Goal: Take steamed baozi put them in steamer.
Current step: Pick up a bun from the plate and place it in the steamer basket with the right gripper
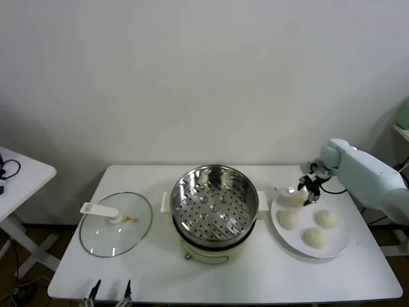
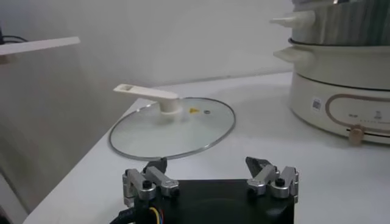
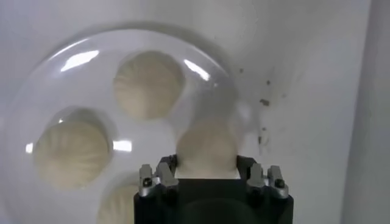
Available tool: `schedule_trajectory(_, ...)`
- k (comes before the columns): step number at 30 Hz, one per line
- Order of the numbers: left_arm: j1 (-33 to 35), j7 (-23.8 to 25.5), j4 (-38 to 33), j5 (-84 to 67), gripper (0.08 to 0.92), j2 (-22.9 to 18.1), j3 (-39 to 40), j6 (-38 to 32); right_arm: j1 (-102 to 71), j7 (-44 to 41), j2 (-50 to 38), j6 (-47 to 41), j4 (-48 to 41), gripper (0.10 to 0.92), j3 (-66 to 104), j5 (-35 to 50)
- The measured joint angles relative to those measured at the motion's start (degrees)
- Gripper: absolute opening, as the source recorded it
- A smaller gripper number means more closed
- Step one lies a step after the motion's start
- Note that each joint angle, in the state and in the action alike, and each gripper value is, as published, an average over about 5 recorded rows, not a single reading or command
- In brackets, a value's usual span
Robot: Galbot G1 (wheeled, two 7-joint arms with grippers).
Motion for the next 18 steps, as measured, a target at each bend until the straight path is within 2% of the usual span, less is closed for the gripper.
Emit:
schedule_trajectory(9,0.1,-0.1,0.1,0.5,0.823,-0.2,0.3,0.0,14.8,-0.3,-0.9,1.8,14.3,0.653,-10.3,6.4)
schedule_trajectory(18,0.3,-0.2,0.3,1.2,0.823,-0.3,0.7,-0.3,26.2,-0.2,2.3,6.2,27.2,0.645,-15.9,9.9)
